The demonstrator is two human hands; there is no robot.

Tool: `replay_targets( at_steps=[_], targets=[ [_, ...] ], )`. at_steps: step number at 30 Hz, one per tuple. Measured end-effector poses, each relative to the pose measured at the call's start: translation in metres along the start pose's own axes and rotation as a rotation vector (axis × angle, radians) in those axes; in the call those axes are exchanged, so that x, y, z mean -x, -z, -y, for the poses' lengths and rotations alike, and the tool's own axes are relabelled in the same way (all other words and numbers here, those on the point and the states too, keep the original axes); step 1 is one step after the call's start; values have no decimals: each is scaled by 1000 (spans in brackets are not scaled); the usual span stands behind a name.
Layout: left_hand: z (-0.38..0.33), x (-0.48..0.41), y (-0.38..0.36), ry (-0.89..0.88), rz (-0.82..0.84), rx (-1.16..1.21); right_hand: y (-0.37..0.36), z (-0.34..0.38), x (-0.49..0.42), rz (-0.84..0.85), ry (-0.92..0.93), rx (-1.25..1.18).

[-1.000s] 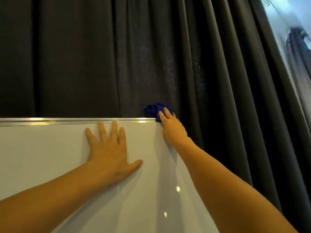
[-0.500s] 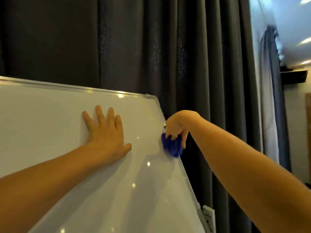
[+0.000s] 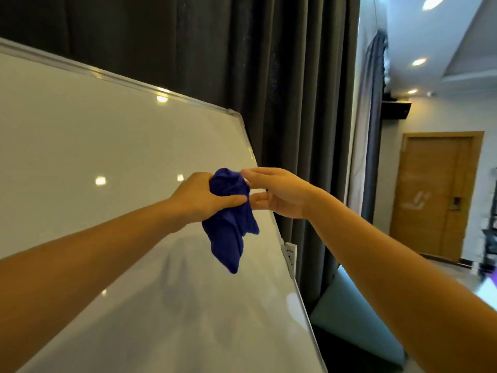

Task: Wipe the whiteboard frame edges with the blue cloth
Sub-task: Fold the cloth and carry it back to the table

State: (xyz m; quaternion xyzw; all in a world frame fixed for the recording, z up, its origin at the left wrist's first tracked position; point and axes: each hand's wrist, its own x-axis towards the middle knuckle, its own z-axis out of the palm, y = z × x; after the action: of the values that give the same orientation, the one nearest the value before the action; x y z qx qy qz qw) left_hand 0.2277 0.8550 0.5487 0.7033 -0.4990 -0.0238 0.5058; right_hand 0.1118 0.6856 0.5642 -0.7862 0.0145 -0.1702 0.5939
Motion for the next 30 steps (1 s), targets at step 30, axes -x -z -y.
replay_targets(
  at_steps=[30],
  targets=[
    [60,182,-547,957,357,1117,183,-388,416,-360,-514,-1129]
  ],
)
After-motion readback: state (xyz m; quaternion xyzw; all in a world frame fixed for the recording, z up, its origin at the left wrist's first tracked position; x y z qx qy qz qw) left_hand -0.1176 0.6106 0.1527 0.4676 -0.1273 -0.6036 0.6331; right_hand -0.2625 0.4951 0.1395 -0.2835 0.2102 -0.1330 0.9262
